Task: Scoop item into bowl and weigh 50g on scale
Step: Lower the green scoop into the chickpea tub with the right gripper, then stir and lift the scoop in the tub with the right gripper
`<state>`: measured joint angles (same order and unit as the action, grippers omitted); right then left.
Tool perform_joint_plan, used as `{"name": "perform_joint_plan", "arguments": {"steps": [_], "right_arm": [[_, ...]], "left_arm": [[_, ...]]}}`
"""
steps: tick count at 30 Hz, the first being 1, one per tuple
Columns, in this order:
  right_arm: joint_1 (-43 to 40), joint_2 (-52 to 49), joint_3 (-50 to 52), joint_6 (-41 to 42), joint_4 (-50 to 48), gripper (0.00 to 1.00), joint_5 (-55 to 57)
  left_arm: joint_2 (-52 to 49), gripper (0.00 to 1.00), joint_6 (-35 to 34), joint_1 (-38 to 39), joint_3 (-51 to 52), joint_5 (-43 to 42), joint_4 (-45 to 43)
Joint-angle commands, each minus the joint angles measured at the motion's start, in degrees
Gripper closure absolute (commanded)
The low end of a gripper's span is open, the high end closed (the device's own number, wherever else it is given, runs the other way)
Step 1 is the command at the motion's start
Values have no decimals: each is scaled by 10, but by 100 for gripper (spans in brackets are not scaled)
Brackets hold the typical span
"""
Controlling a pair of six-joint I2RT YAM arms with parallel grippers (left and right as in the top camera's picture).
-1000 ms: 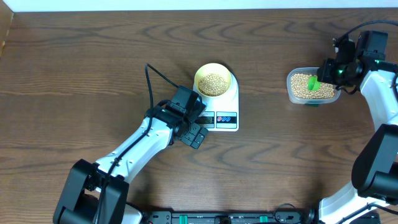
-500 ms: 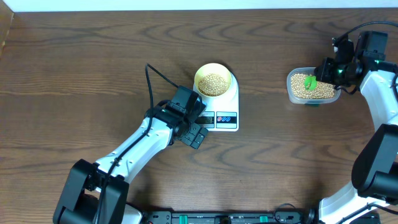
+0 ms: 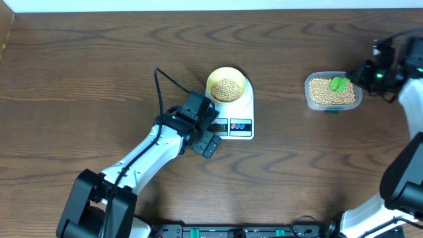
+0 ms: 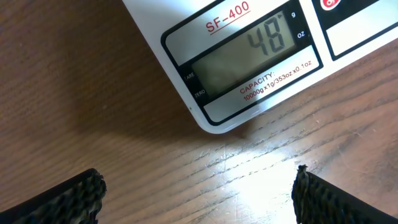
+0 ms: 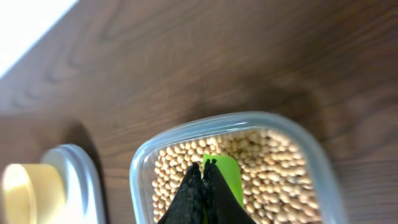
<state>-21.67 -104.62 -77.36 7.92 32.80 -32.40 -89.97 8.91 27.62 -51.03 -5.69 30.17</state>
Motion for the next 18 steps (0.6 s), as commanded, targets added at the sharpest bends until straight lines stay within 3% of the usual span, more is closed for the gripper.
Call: {"name": "perform_joint_plan", "arguments": {"steps": [1,9,18], "right_arm": [[-25,-6,4,15,0,99,-83],[-20,-6,9,14,17,99,-80],[20,-7,22,-11,14,99,43]], "left_arm": [[-4,2,5,0,2,2,2],[-4,2,5,0,2,2,2],[-4,2,5,0,2,2,2]]}}
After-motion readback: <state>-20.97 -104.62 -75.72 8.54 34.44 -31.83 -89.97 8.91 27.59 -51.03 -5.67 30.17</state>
